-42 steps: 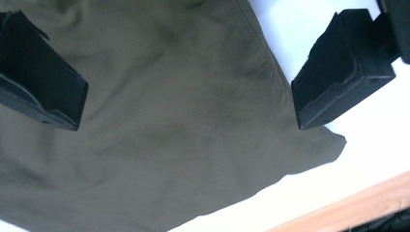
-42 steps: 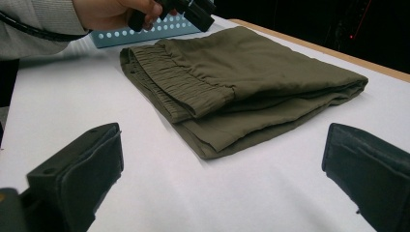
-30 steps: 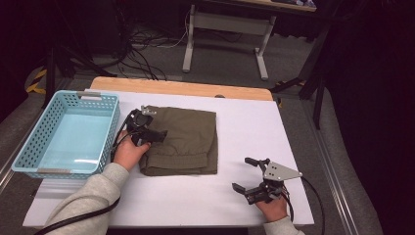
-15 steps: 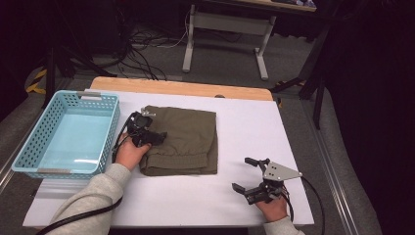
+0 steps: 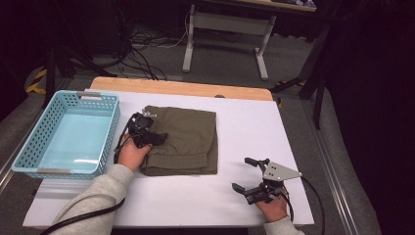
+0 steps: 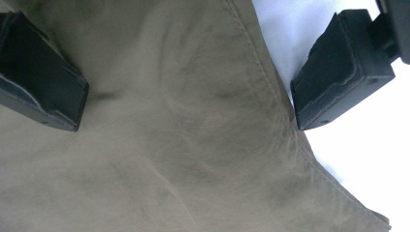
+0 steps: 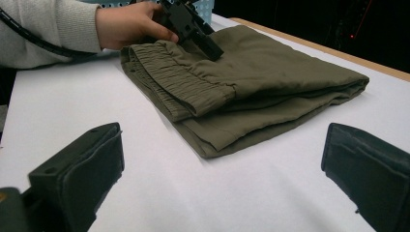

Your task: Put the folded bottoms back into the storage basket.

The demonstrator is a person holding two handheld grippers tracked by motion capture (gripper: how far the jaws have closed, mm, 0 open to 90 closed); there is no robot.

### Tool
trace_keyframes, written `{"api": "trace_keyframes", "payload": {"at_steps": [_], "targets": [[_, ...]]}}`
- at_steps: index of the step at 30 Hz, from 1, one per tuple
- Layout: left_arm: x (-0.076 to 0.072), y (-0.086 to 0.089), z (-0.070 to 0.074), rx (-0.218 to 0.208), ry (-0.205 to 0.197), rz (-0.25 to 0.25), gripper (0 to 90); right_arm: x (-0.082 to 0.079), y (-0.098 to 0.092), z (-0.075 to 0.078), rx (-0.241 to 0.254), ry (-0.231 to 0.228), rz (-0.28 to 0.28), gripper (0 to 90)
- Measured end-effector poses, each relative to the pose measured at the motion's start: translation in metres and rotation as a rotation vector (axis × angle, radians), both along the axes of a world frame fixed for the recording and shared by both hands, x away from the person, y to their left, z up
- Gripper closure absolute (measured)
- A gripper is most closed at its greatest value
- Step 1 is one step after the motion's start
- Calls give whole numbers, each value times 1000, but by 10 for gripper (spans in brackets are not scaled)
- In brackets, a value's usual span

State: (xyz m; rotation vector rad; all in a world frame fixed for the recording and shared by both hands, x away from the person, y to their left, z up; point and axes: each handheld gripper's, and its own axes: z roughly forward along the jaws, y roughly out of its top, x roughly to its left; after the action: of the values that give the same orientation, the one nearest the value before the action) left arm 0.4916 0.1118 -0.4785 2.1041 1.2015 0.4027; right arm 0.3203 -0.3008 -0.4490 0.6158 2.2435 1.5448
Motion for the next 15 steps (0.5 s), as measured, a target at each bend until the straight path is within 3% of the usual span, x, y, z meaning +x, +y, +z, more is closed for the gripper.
{"api": "trace_keyframes", "payload": {"at_steps": [15], "targets": [[0, 0, 0, 0, 4, 4, 0, 0, 0, -1, -7, 7, -7, 25]]}}
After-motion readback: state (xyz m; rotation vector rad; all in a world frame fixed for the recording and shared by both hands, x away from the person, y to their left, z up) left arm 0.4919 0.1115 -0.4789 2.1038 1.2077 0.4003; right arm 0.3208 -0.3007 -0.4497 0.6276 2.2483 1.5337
